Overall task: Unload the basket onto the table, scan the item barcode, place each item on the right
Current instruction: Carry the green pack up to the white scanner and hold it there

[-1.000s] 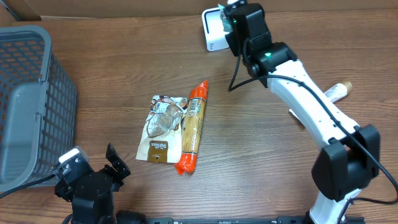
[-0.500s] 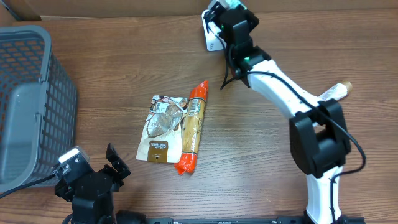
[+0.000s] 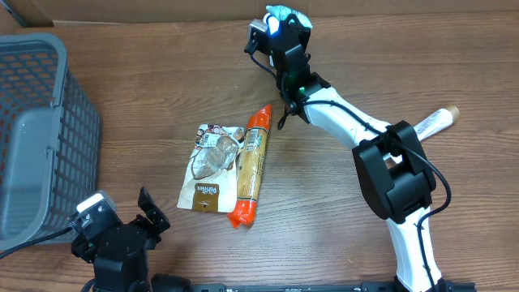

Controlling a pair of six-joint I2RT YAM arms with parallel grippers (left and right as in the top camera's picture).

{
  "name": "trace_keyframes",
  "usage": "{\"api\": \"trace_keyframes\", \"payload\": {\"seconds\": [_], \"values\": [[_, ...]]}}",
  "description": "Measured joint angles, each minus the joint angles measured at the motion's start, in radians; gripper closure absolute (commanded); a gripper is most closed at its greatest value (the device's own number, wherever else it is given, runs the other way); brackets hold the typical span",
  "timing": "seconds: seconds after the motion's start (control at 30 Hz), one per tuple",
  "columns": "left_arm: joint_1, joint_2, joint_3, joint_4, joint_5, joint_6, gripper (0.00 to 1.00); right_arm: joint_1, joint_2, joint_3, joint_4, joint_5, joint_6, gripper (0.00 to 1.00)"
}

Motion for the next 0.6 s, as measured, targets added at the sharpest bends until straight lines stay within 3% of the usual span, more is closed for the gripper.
{"api": "trace_keyframes", "payload": {"seconds": [0.6], "values": [[0.0, 0.0, 0.0, 0.0, 0.0, 0.0, 0.0, -0.001, 0.013, 0.0, 0.003, 0.027, -0.136, 0.96]]}}
